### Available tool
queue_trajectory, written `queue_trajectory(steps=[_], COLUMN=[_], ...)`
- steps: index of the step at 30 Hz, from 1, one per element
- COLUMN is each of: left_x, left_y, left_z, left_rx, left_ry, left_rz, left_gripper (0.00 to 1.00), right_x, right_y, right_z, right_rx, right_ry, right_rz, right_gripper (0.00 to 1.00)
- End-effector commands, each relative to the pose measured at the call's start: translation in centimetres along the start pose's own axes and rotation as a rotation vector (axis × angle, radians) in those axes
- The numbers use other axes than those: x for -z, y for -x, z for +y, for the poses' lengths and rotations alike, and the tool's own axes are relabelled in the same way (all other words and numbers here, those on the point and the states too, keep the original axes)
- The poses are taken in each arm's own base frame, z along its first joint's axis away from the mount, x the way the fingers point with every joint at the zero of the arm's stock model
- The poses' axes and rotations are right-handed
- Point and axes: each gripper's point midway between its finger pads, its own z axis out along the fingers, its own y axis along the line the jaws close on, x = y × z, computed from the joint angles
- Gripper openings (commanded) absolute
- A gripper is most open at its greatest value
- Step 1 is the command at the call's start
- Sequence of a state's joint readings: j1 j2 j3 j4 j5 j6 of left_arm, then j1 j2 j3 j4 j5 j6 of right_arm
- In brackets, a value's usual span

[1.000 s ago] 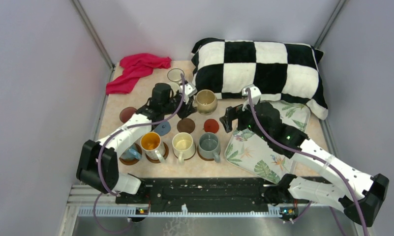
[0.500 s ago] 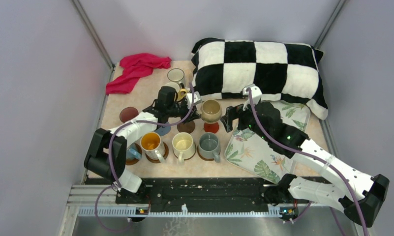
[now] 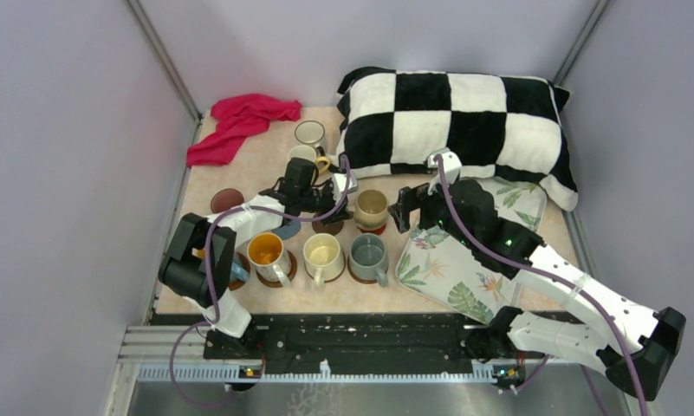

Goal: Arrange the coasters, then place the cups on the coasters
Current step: Place the cup on the coaster.

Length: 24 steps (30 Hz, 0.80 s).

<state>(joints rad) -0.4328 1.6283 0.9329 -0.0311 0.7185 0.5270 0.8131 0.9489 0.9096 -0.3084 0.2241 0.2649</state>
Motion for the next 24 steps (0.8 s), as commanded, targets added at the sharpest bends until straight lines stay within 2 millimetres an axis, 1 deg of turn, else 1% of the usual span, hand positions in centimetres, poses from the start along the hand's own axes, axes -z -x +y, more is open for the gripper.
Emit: queue_trajectory(steps=[1,12,22,24], left_x=[0.0,-1.2,-1.4,-1.3], left_y=[4.5,3.4,2.9,2.8], left_z=[0.2,-0.3,-0.5,-0.6], left_rx=[-0.155,-0.158,-0.147,-0.144], left_ry=[-0.041,-0.071,-0.085,-0.088], left_rz=[-0.144,-0.114,-0.101,-0.100], left_gripper=[0.00,0.00,0.00,0.11], right_x=[0.5,0.5,0.4,0.5], right_y=[1.4,1.3,1.3,1.3], right_z=[-0.3,-0.3,-0.3,-0.3], right_rx=[-0.020,-0.019,-0.020,-0.020], right_ry=[-0.010,-0.010,-0.007,-0.006], right_rz=[-0.043,-0.042,-0.042,-0.042], right_gripper=[0.99,0.99,0.99,0.99])
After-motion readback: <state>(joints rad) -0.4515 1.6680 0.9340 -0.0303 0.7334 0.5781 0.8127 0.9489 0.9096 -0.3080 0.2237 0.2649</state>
